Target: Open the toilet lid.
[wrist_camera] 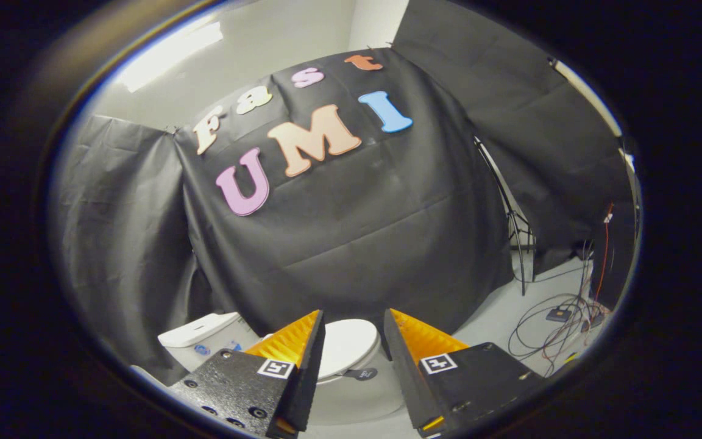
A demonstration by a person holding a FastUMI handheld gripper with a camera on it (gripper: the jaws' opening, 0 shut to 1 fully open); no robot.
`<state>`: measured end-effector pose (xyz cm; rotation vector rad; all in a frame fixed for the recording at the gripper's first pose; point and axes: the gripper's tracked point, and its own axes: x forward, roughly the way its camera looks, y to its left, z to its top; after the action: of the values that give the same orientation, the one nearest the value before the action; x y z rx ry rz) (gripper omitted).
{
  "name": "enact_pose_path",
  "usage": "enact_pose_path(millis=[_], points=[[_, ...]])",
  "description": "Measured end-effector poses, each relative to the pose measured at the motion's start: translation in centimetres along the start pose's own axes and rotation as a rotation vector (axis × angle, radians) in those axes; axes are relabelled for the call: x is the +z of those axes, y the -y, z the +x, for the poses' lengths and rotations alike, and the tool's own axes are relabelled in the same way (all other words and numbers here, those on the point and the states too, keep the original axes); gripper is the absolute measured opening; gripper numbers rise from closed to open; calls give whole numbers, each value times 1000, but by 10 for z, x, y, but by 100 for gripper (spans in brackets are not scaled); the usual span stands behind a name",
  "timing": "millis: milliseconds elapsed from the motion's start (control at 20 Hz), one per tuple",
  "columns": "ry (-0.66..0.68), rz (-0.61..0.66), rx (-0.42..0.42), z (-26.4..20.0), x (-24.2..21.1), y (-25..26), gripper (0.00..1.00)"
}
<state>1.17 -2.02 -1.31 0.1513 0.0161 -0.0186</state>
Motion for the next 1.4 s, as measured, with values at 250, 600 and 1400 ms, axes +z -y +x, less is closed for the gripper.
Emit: enact_pose_path(millis=[250,600,1400], points=[[-16,120,-25,9,-11,15,61],[-20,339,-65,32,-31,39,61],[-149,832,-34,98,-122,26,59]])
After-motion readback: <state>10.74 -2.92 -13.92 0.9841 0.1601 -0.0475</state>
